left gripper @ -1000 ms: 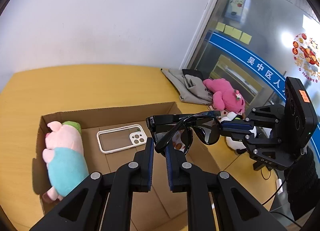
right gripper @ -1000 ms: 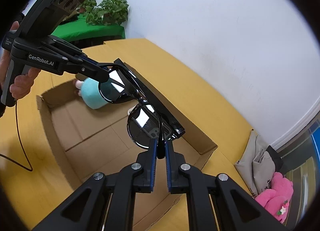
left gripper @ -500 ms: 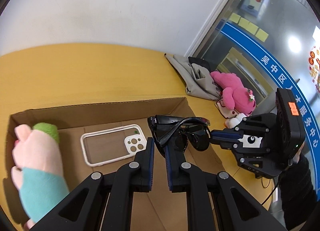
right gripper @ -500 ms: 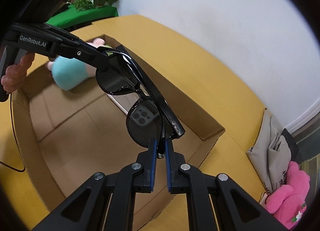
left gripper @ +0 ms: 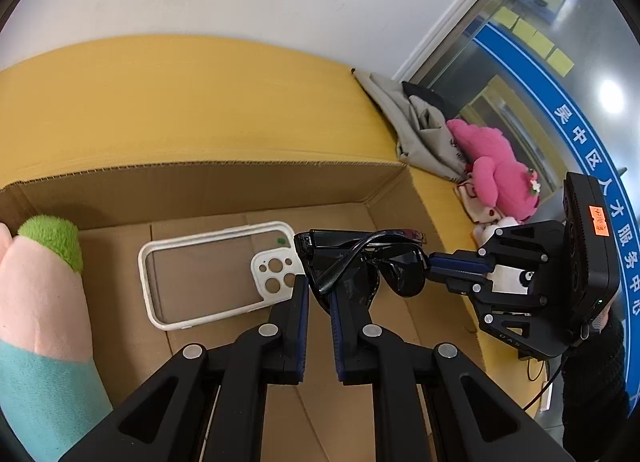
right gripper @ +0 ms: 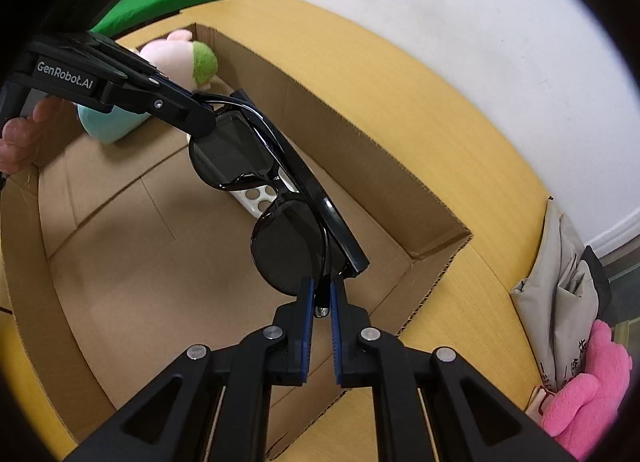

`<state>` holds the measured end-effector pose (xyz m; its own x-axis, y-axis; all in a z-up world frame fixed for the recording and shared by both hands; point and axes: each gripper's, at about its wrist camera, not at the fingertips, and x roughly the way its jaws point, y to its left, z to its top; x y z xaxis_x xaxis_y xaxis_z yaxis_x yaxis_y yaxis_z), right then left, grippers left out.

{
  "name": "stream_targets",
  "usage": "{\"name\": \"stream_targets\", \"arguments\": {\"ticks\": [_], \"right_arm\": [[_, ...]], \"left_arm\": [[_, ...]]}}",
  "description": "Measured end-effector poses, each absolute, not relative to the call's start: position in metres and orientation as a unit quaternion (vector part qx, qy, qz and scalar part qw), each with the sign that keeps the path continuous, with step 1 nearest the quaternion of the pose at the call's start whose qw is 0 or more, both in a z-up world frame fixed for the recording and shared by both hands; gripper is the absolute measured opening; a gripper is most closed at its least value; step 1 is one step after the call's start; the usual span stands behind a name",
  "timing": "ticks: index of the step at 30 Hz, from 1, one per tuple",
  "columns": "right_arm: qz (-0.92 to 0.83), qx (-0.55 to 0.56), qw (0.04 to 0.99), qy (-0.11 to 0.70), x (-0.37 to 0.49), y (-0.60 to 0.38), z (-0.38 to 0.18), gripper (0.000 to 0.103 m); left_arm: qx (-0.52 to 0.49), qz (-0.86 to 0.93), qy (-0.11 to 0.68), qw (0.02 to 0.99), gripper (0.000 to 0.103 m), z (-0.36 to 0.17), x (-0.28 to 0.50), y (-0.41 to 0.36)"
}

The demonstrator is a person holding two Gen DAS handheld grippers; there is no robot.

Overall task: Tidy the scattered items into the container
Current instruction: 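Lift the sunglasses with the right tool and carry them over the box, then lower the sunglasses into the box and open the right tool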

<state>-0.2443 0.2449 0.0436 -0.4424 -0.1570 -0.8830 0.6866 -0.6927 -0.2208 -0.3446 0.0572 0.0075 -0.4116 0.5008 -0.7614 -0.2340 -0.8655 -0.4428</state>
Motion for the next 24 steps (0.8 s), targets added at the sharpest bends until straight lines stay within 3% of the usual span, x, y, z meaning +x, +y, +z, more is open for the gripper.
{"name": "stream_targets", "arguments": {"ticks": [24], "right_arm": [[-0.727,0.531,0.261,0.348,-0.236,0.228,-0.018,0.007]], "left_arm": [[-0.589,0.780,-0.094,0.190,0.011,-0.063,-0.342,0.083]]}}
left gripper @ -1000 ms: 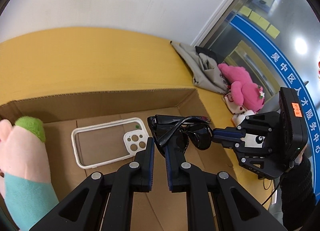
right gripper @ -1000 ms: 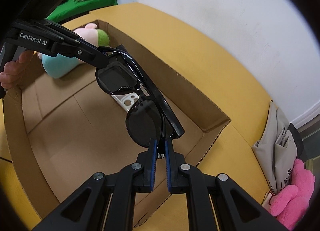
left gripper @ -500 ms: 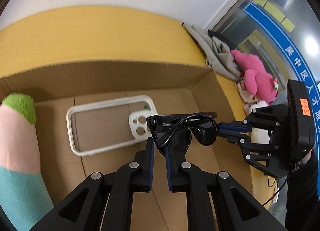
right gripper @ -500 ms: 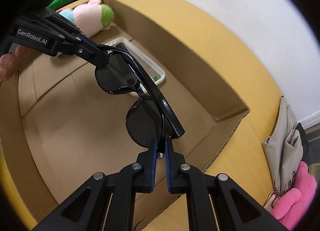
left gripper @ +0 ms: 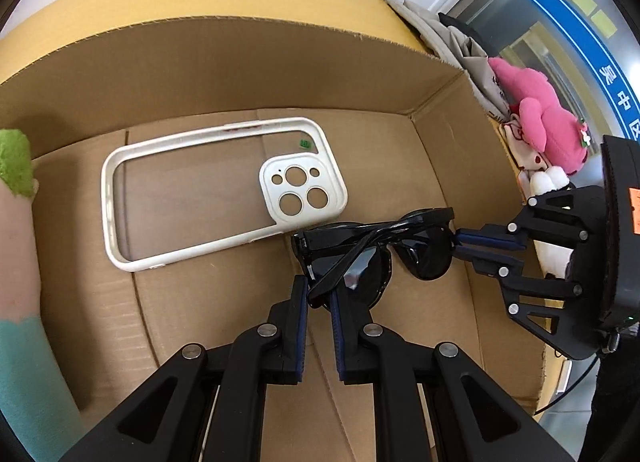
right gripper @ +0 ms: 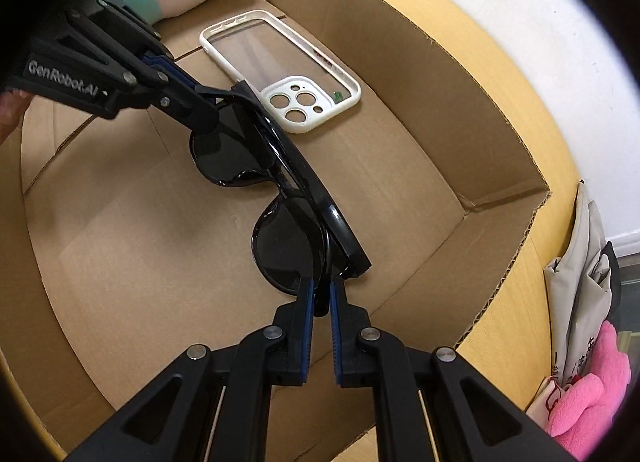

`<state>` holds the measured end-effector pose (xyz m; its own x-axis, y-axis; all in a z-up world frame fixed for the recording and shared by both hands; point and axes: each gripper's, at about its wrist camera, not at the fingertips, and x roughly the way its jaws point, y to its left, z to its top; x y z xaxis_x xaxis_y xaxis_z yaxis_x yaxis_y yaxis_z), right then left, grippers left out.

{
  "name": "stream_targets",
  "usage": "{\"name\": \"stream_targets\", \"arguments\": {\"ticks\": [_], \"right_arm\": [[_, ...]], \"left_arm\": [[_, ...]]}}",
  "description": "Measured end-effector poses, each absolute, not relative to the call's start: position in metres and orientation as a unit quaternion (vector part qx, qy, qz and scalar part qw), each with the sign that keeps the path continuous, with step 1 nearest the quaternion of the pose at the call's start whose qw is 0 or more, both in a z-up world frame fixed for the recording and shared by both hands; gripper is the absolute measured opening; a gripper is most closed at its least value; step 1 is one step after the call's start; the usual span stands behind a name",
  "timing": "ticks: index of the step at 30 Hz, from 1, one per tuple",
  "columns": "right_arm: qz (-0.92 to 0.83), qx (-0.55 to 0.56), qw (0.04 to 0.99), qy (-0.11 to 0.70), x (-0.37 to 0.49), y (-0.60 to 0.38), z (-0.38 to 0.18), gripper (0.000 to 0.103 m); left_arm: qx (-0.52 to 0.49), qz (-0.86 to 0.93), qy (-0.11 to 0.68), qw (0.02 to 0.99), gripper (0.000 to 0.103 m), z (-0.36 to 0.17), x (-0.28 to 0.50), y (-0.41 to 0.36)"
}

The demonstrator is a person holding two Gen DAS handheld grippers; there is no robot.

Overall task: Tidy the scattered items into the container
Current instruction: 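Lower the sunglasses into the box and open the right tool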

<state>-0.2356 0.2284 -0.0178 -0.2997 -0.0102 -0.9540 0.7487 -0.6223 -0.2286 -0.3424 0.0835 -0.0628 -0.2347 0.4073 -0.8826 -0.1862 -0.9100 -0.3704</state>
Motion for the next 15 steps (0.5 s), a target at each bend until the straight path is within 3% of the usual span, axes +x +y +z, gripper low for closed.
{"name": "stream_targets", "arguments": {"ticks": [8,10,12,15], "right_arm": [[-0.730,0.529,0.240,0.361,-0.236,0.225,-0.020,0.007],[-0.732,0.525,0.234,0.366,-0.234,0.224,-0.020,0.007],[-0.734,0.522,0.231,0.368,-0.232,0.223,-0.019,0.007],[-0.739,0.516,0.228,0.367,-0.228,0.222,-0.013,0.012]], "left_arm": [[-0.588,0.781,-0.090,0.193,0.012,-0.069,-0.346,0.089],[-0.579,0.787,-0.087,0.193,0.020,-0.065,-0.344,0.089],[-0.567,0.797,-0.085,0.191,0.046,-0.058,-0.343,0.088],[-0.547,0.809,-0.096,0.192,0.066,-0.043,-0.339,0.083]]}}
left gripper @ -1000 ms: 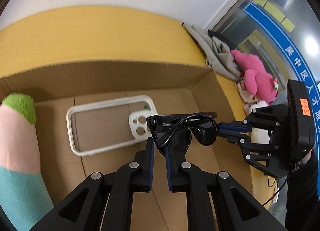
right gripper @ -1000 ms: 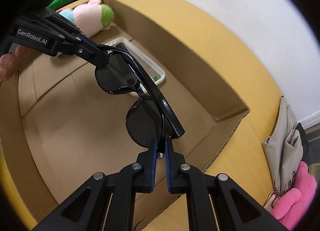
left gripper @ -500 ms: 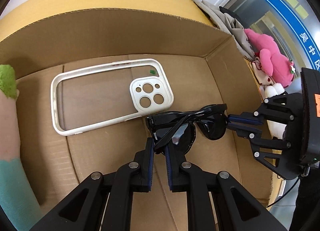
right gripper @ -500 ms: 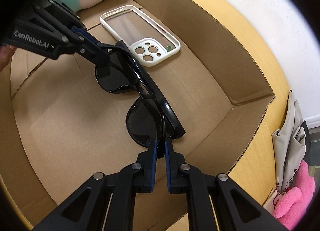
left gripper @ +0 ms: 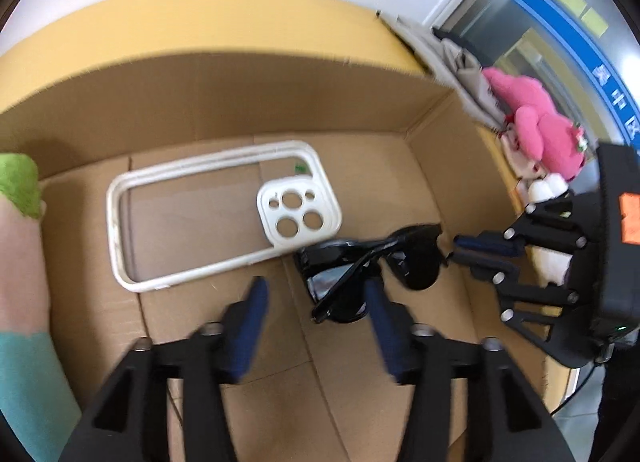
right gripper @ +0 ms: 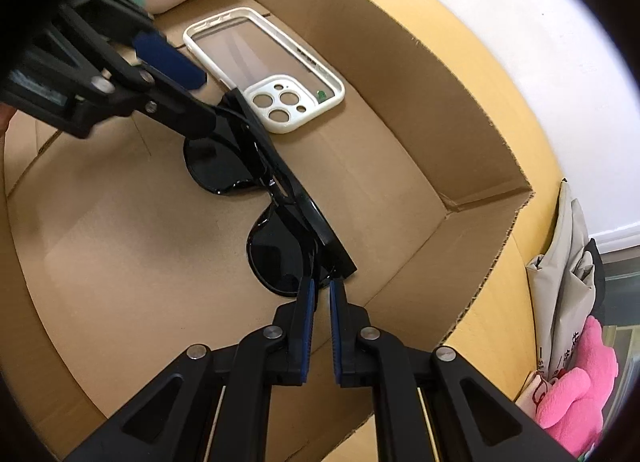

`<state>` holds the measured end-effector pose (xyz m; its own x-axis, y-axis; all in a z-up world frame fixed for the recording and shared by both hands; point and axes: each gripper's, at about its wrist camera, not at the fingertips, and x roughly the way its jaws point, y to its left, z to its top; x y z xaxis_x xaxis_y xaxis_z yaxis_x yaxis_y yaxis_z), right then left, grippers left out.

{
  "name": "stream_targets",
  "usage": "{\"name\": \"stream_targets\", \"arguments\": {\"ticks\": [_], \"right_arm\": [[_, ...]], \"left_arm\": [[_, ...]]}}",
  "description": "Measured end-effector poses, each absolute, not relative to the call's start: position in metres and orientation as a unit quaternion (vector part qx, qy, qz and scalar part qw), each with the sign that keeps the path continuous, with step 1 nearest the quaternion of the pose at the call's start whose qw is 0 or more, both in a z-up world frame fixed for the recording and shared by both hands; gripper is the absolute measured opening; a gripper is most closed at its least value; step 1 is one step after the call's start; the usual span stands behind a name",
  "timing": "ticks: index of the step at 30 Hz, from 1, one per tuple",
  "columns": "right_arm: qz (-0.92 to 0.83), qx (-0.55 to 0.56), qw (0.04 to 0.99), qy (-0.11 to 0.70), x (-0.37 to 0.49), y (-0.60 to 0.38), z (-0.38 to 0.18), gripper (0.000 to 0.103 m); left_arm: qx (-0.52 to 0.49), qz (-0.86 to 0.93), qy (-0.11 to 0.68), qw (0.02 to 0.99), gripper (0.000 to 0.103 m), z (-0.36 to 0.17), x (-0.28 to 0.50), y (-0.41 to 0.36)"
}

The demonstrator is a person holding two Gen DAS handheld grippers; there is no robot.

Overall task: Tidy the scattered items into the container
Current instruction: 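Lower the sunglasses into the box and open the right tool, then move the right tool to the white earbud case on the table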

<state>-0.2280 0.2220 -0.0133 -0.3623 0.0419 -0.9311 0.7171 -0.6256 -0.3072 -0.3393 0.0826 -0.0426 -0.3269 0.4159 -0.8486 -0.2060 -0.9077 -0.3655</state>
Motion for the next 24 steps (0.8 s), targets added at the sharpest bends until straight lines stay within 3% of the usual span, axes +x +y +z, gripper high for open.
{"name": "stream_targets", "arguments": {"ticks": [4,6,9,12,16,20,24], "right_arm": [[-0.751,0.504,0.222,0.363,-0.222,0.221,0.000,0.026],[-0.765,0.489,0.214,0.359,-0.214,0.219,0.015,0.044],[-0.789,0.464,0.212,0.342,-0.197,0.224,0.046,0.052],[-0.821,0.433,0.214,0.305,-0.176,0.239,0.082,0.063],[-0.859,0.381,0.212,0.267,-0.115,0.253,0.125,0.066],[-0.882,0.352,0.221,0.222,-0.053,0.259,0.144,0.070],[-0.894,0.354,0.200,0.189,0.001,0.266,0.120,0.070]], "left_arm": [[-0.532,0.821,-0.084,0.189,0.071,-0.023,-0.331,0.079],[-0.519,0.830,-0.081,0.189,0.071,-0.010,-0.322,0.076],[-0.490,0.848,-0.080,0.189,0.073,0.017,-0.301,0.069],[-0.451,0.869,-0.081,0.187,0.085,0.048,-0.270,0.057],[-0.395,0.899,-0.081,0.172,0.101,0.087,-0.212,0.037],[-0.367,0.915,-0.074,0.151,0.103,0.102,-0.152,0.022],[-0.370,0.916,-0.079,0.133,0.103,0.086,-0.101,0.018]]}}
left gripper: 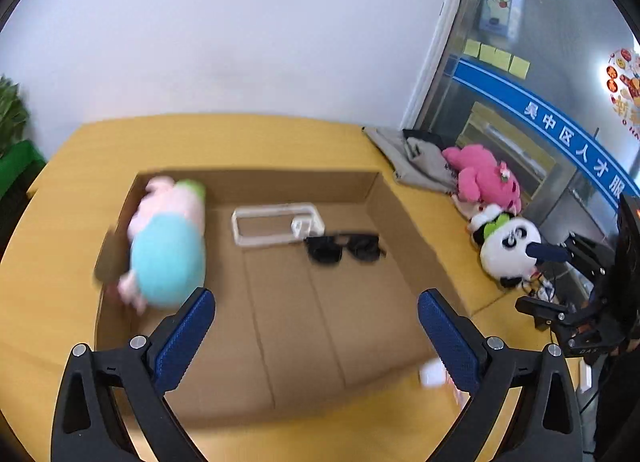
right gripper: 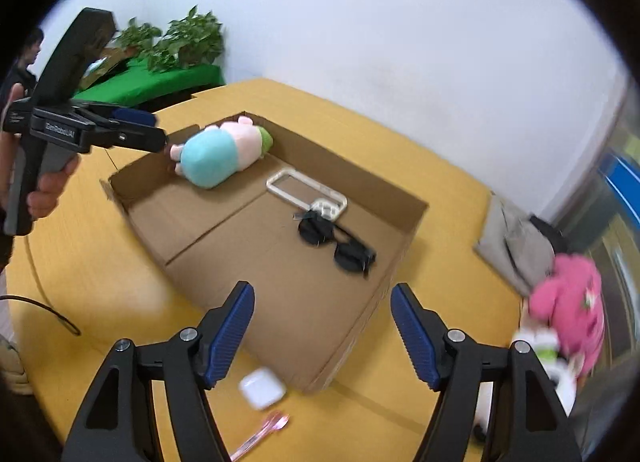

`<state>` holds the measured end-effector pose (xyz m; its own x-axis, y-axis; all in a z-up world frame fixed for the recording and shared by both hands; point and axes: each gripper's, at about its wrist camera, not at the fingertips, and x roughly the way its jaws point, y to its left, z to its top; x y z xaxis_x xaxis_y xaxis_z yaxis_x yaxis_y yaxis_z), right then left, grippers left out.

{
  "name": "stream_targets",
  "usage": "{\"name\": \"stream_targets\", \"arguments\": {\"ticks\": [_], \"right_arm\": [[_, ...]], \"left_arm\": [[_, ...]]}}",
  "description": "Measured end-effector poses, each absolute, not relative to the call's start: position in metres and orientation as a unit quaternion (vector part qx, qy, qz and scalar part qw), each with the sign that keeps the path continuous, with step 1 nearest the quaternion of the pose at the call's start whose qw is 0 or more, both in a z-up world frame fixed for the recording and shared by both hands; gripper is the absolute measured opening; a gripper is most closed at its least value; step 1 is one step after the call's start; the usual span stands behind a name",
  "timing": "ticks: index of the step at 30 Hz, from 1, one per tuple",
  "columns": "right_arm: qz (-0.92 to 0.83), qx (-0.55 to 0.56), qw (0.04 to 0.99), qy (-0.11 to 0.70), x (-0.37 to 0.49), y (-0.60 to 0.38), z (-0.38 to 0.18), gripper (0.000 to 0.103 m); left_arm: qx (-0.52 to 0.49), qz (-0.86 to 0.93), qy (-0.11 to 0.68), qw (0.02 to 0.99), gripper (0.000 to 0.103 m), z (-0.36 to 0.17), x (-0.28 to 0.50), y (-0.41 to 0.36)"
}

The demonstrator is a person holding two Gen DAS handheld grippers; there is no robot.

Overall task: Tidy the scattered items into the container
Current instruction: 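Move the right tool to the white earbud case on the table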

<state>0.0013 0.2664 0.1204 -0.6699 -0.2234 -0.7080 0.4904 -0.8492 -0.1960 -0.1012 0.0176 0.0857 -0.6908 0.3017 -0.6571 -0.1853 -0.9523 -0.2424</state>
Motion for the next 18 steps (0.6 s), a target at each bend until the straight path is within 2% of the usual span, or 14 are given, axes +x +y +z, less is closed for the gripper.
{"name": "stream_targets", "arguments": {"ticks": [4,8,18], "right_arm": [[-0.886,0.411,0.176,0.121,0.025,0.278,0.057,0.070],[-0.882,0.440,0.142,0.089,0.034,0.278,0.013,0.070],[-0.887,0.448,0.110,0.022,0.025,0.252,-0.011,0.070]], "left_arm": [[-0.396,0.905,-0.083,0.133,0.103,0.050,-0.066,0.025],[-0.425,0.890,-0.096,0.134,0.103,0.016,-0.047,0.036],[-0.453,0.878,-0.112,0.109,0.103,-0.035,-0.018,0.043]]}}
